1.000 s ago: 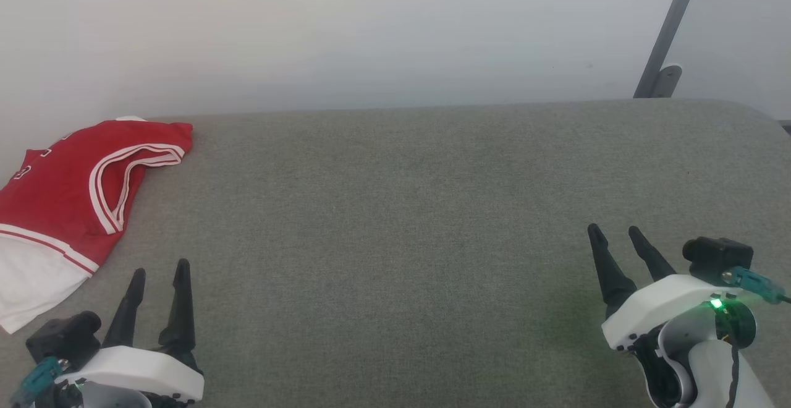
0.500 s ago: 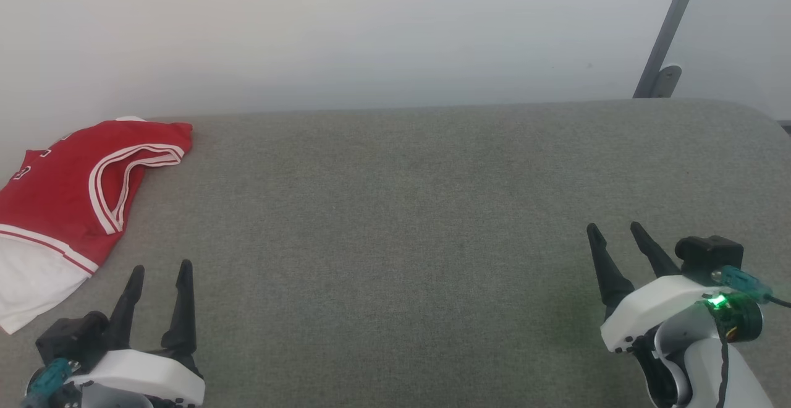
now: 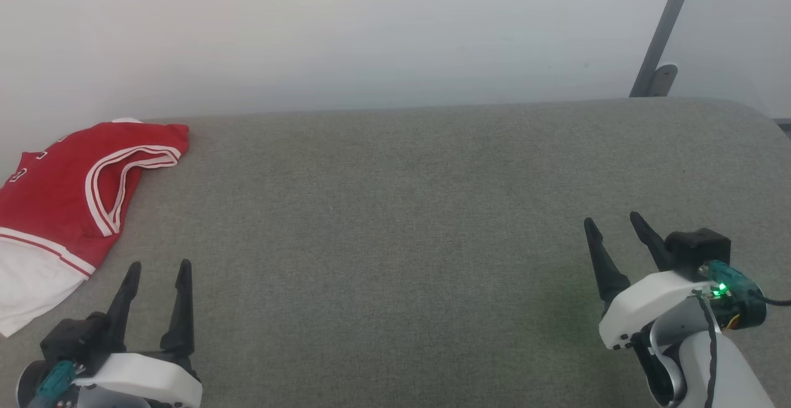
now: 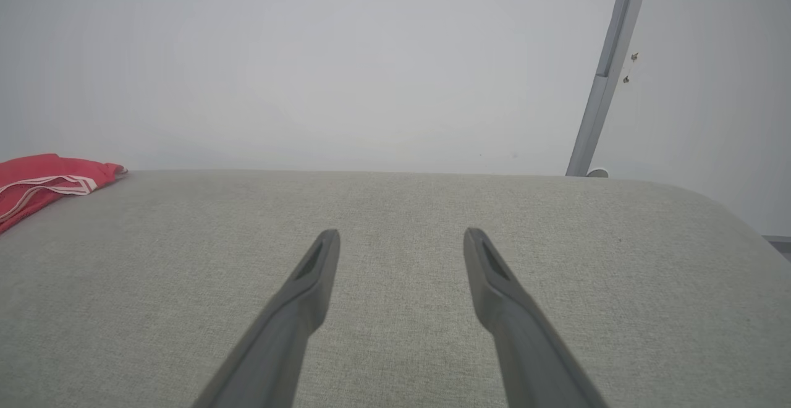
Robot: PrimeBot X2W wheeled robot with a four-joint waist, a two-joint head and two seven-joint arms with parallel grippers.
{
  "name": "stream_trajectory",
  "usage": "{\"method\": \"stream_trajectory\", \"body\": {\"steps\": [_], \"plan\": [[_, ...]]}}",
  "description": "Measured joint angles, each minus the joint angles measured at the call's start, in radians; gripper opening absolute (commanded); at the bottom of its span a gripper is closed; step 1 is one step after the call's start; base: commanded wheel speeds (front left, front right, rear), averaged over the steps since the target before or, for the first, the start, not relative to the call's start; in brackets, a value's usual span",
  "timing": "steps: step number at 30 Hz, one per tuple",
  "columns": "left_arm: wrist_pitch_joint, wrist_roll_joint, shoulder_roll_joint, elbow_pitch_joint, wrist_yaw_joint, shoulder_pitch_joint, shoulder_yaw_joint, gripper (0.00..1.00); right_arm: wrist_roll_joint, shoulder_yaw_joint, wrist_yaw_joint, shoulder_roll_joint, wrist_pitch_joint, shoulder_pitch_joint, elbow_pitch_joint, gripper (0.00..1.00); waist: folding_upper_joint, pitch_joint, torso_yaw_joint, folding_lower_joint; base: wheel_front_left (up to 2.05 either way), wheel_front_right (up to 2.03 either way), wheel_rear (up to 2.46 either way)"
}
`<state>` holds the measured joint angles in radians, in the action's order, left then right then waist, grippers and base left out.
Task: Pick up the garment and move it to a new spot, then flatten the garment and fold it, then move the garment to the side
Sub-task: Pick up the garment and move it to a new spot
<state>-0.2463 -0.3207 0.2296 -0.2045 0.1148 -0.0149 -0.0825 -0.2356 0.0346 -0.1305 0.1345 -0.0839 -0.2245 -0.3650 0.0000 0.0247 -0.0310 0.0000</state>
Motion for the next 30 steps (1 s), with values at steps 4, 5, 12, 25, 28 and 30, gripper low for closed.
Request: {"method": "stream_trajectory", "body": {"steps": [4,5,12,25,28,30], "plan": [[-0.007,0.027,0.006,0.001,0.004,0.004,-0.001,1.0,0.037,0.001,0.0,0.002,-0.005,-0.005,-0.002,1.0,0.0,0.0,-0.004,0.0,0.0,0.0,0.0],[-0.012,0.038,0.007,0.0,0.005,0.006,-0.001,1.0,0.049,0.002,0.0,0.002,-0.01,-0.006,-0.002,1.0,0.0,0.001,-0.005,0.0,0.0,0.0,0.0],[-0.015,0.049,0.009,-0.001,0.007,0.007,-0.001,1.0,0.064,-0.001,0.0,0.002,-0.013,-0.006,-0.003,1.0,0.0,0.0,-0.007,0.0,0.0,0.0,0.0],[-0.015,0.036,-0.005,-0.037,0.004,0.001,-0.017,1.0,0.061,-0.003,0.0,0.0,-0.016,-0.003,-0.003,1.0,0.0,0.003,0.018,0.0,0.0,0.0,0.0],[-0.015,0.028,0.003,-0.051,0.001,-0.013,-0.033,1.0,0.051,0.015,0.0,0.001,-0.011,-0.003,-0.003,1.0,0.0,0.008,0.045,0.0,0.0,0.0,0.0],[-0.015,0.023,0.009,-0.06,0.0,-0.021,-0.038,1.0,0.05,0.026,0.0,0.005,-0.011,-0.004,-0.003,1.0,0.0,0.011,0.068,0.0,0.0,0.0,0.0]]}}
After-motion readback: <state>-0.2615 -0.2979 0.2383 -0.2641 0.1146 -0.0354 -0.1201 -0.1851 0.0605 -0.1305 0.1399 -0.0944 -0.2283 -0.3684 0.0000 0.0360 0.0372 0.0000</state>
